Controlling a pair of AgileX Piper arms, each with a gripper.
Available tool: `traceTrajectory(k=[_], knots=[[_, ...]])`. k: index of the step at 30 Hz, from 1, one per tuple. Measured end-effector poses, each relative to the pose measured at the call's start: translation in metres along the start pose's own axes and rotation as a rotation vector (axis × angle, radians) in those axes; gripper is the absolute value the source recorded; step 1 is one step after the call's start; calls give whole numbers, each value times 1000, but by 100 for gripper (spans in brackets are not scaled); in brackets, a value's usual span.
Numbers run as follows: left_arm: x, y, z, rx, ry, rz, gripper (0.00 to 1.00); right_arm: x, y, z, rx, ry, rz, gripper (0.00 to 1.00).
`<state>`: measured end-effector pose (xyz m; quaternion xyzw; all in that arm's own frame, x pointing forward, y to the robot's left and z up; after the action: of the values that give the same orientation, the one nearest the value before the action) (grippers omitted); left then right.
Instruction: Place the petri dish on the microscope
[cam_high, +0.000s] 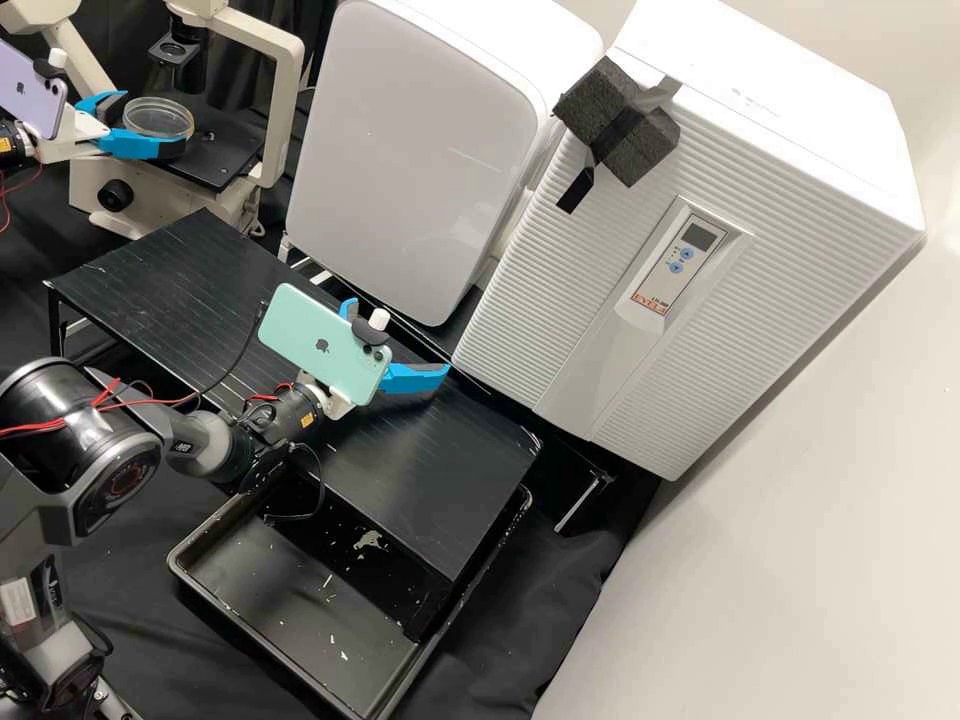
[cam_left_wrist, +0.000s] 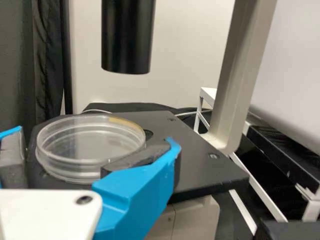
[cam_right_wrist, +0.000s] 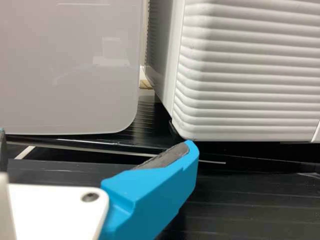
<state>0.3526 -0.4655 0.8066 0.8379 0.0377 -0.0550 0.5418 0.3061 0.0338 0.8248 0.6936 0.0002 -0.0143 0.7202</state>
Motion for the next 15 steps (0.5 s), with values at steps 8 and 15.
traceTrajectory(k=[8,15], knots=[[-31,-5,0,-16,13,-35,100,0,0,0,0,0,0,100],[-63,-15,3,-27,15,-67,100,0,0,0,0,0,0,100]])
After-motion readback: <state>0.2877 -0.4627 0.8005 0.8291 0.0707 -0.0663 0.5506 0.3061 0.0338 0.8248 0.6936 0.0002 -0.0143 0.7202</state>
